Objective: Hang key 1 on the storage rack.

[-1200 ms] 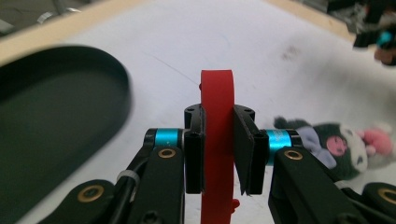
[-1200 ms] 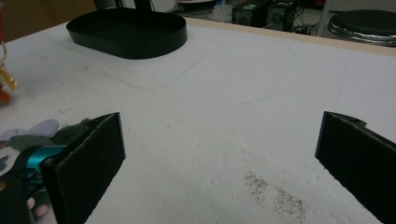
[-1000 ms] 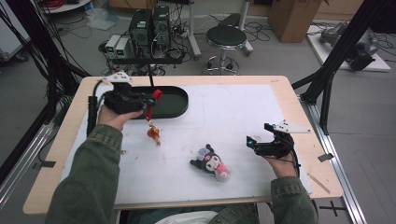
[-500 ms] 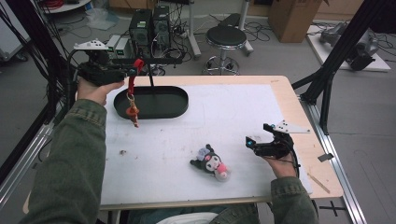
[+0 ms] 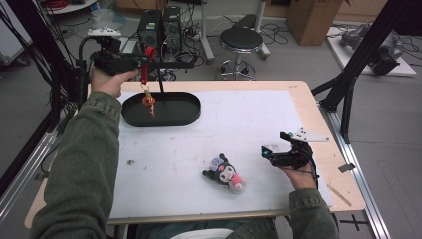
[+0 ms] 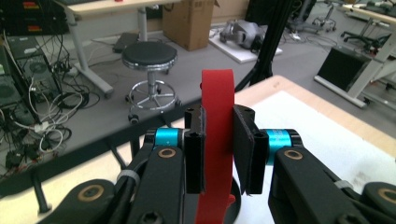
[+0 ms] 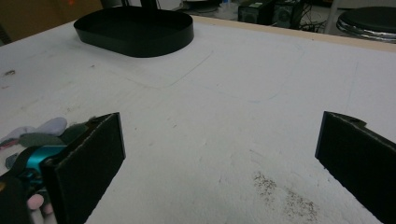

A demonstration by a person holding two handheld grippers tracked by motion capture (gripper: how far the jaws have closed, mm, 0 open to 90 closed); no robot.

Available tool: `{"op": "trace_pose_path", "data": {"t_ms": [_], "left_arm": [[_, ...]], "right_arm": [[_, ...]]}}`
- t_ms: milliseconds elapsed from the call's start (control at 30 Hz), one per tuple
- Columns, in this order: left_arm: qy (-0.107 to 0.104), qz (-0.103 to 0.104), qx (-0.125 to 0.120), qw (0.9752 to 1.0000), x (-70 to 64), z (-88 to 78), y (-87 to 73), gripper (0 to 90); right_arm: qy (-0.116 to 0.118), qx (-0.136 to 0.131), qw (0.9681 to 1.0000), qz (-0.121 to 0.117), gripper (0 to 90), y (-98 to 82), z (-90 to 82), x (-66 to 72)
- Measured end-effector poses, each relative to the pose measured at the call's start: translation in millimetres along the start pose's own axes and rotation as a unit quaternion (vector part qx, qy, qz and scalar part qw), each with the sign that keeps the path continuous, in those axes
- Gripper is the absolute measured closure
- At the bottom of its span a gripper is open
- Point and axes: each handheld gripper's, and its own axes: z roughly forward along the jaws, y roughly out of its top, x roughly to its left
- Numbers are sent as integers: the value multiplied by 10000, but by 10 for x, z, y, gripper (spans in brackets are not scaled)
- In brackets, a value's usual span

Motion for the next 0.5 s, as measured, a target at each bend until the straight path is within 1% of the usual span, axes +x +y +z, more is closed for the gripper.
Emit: {"op": "trace_pose_path", "data": {"t_ms": [67,100,133,233,267,300,333,433,467,500], "left_arm": [[9,-19,-76,10000,17,47,58,752],[21,-61,-122,9999,25,70,79,752],[34,-60,-117,9999,34,95,98,752],[147,-43,-11,9999,34,183,129,752],[250,-48,71,9997,42,233,129,752],[307,-66,119,9994,46,265,125,752],[324,-78,158,9993,57,312,116,752],[286,-149,98,9994,55,405,101,752],[234,-209,65,9995,49,445,91,752],[209,-220,54,9995,41,506,74,752]], "right_arm": [[12,1,10000,0,4,2,-2,9],[34,25,10000,-15,4,0,-1,10],[29,35,10000,-18,4,-1,1,8],[56,60,10000,-23,4,-3,6,7],[64,85,9999,-20,4,-4,8,8],[60,98,9999,-26,4,-6,12,7],[44,110,9999,-41,4,-6,12,8],[0,75,9999,-86,4,-4,3,0],[16,85,10000,-23,4,-4,-2,1],[16,96,9999,-32,4,-5,2,1]]}}
